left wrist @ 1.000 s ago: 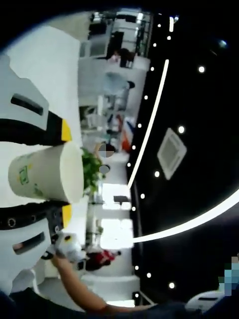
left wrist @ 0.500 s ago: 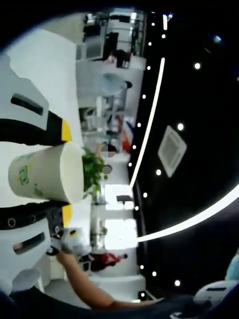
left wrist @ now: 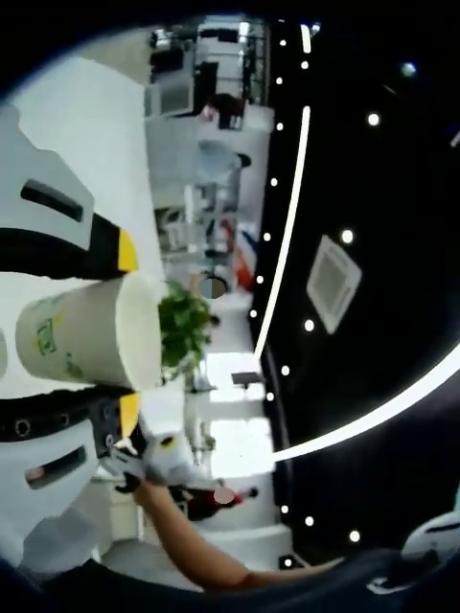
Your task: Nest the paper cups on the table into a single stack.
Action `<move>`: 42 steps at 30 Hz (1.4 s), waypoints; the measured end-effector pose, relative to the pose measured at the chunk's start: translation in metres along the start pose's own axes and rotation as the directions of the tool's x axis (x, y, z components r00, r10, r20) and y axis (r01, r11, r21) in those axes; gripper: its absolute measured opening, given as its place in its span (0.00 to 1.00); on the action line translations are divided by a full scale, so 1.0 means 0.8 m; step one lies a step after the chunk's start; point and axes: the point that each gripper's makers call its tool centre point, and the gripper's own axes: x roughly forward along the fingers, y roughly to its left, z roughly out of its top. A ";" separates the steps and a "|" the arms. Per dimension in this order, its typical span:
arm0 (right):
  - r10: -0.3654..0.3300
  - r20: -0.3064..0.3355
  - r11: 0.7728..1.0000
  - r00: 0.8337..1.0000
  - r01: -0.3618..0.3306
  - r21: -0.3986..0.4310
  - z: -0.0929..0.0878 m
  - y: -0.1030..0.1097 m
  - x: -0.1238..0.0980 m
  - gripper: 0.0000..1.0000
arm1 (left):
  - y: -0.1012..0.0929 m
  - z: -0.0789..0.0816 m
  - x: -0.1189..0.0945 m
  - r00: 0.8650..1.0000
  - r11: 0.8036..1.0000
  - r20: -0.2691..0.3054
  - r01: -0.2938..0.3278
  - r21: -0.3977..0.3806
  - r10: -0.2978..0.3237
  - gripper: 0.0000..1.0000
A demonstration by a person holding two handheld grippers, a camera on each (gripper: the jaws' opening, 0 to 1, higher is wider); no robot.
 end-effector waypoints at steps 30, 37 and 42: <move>-0.010 -0.020 1.000 1.000 0.010 0.003 -0.005 -0.001 -0.003 1.00 | -0.011 -0.136 -0.015 0.985 0.998 -0.170 0.019 -0.056 -0.028 0.42; -0.013 -0.016 1.000 1.000 0.013 0.008 -0.004 -0.003 -0.003 1.00 | -0.013 -0.163 -0.026 0.973 0.997 -0.228 0.022 -0.070 -0.038 0.42; -0.007 -0.018 1.000 1.000 0.007 0.002 -0.003 -0.001 -0.001 1.00 | -0.013 -0.169 -0.030 0.968 0.997 -0.247 0.021 -0.076 -0.039 0.43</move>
